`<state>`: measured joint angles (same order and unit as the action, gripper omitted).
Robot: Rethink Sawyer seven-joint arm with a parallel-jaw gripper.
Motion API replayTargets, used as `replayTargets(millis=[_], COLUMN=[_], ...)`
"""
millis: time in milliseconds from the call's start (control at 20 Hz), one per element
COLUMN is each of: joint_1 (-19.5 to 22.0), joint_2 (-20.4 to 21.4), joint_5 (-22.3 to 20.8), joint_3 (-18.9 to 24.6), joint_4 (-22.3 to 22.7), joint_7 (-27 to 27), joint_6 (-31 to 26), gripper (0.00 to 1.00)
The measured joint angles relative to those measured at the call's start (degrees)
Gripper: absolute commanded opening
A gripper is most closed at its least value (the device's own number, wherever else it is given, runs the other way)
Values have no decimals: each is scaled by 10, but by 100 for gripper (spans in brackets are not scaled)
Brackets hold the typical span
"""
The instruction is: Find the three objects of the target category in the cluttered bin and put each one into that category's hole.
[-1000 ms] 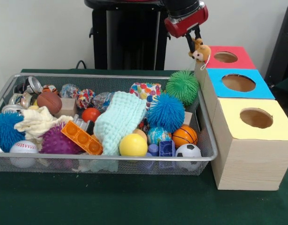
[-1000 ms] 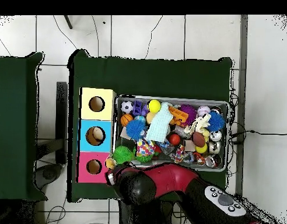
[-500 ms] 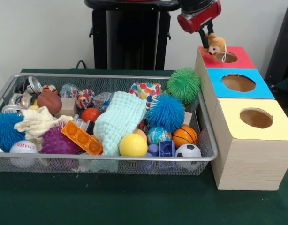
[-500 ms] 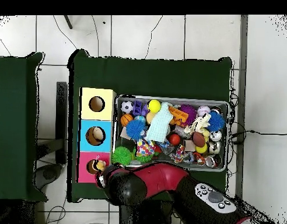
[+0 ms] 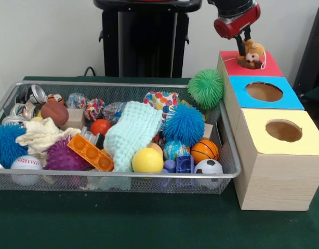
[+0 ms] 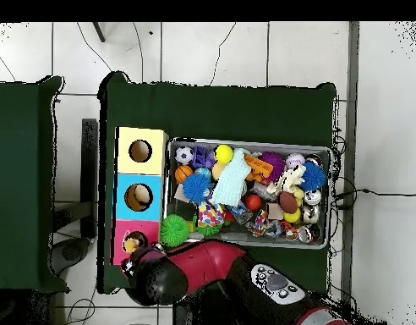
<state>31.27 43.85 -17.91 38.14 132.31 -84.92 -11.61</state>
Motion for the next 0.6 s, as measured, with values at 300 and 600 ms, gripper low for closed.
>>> replayTargets(millis=[300, 600], joint_1=[-35, -77], joint_2=[-2, -15], joint_5=[-1, -1], joint_3=[-36, -90], joint_4=[-6, -27], joint_7=[0, 0], joint_6=[40, 69], gripper=[0, 0])
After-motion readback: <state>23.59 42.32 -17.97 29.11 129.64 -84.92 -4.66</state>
